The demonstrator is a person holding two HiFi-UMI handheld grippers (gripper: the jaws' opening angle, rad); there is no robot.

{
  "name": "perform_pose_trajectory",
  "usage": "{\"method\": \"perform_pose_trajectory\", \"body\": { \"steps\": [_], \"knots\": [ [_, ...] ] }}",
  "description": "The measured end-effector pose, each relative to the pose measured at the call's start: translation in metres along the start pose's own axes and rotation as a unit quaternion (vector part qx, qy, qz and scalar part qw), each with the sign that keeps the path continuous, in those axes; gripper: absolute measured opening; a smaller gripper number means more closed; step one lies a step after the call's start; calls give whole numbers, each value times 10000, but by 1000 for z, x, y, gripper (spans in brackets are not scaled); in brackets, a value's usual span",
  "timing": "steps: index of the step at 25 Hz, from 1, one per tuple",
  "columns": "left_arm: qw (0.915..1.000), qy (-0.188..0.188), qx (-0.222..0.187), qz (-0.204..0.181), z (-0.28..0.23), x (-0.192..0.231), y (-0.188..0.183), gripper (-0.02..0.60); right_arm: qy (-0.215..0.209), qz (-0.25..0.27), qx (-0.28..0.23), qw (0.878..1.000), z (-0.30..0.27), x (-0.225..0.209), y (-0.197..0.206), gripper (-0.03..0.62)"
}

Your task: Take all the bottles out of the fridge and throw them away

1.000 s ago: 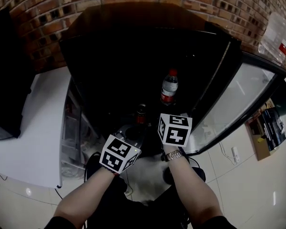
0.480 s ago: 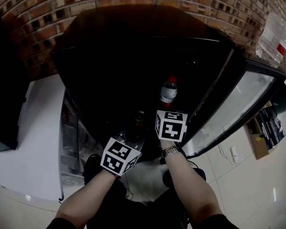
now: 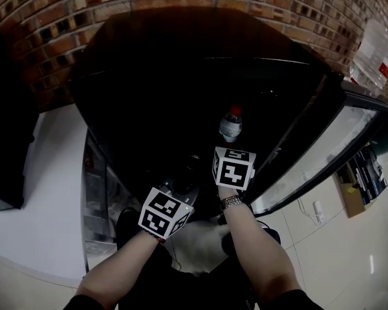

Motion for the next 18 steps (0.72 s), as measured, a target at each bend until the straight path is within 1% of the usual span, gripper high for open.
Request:
{"method": "perform_pose_trajectory", "body": {
  "steps": [4,9,18],
  "knots": [
    [10000,-8,17,25,-1,4,1,3,-91,-8,-28,10000,0,0,-1,264],
    [10000,25,28,35,-4,-1,3,3,-311,-48,-110,9994,8,-1,1,258],
    [10000,-53,-9,-14,7,-21,-3,4,-716,-5,-243,9971,44,10,6,255]
  ]
}}
Point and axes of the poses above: the fingertips, and each gripper's own axes: z backward along the fingers, x to its left, y out of its underside, the point moved 6 cm from there along z, backward along the fingers, and after that the axes turned 1 degree about -y, right-handed, at the moved point
